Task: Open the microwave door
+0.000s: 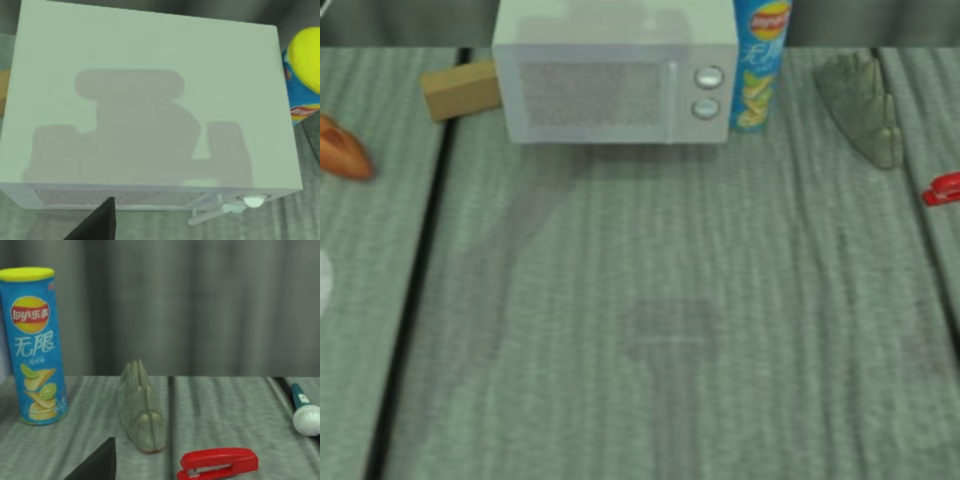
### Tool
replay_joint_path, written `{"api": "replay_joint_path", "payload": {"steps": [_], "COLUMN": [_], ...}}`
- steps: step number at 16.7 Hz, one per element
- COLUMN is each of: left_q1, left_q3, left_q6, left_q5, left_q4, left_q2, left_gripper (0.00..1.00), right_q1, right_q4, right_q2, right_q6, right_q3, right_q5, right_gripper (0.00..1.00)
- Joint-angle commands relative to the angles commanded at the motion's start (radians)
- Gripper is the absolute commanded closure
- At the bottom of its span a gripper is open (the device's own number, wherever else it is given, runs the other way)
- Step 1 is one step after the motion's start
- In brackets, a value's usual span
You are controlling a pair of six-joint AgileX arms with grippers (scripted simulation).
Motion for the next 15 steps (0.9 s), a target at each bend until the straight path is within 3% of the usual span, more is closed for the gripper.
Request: {"api": "replay_joint_path", "payload": {"steps": [6,15], "left_q1": [-0.069,-0.073], "left_q3": [0.312,0.351], "left_q6": [-0.082,-0.091], "left_q5": [-0.06,-0.069], "left_q4": [-0.207,-0.242], "left_q2": [0.373,0.439], "left_gripper": [0.0,0.0], "right_q1": [0.0,0.0], "right_q4": [0.0,0.0], "right_q2": [0.0,0.0], "right_q6": [0.0,0.0], "right_q3": [0.0,0.0], "right_q5": [0.0,0.0], "right_gripper": [0.0,0.0]}}
